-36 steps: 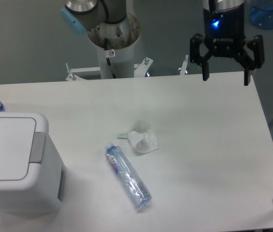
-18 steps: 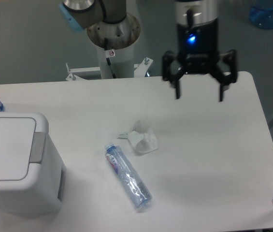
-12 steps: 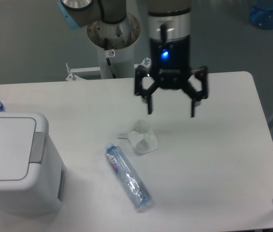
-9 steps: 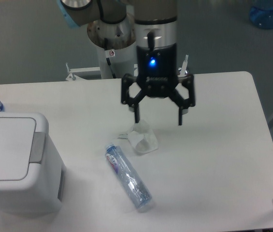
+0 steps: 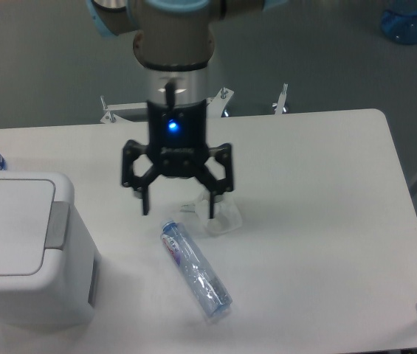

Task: Open the trash can
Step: 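Lower the gripper onto the trash can lid's edge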

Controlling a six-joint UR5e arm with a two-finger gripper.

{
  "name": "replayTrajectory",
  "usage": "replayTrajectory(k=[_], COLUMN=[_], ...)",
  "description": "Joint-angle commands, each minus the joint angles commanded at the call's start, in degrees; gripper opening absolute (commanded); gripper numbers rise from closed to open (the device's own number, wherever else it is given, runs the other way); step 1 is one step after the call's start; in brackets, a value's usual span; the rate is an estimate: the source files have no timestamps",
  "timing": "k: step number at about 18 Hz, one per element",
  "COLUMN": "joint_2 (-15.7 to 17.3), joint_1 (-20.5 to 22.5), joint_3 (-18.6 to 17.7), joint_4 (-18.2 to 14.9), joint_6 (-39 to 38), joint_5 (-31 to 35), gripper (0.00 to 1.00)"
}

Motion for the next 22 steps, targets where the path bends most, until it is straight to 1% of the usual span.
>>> replayTrajectory(k=[6,13,22], joint_2=[-1.1,-2.0,-2.5], joint_1=[-2.6,-4.7,-5.8], joint_3=[0.0,0.0,-0.1], joint_4=[0.0,0.0,0.0], joint_6=[-3.9,-3.9,-4.0], joint_5=[0.1,0.1,0.1], gripper=[1.00,1.00,1.00])
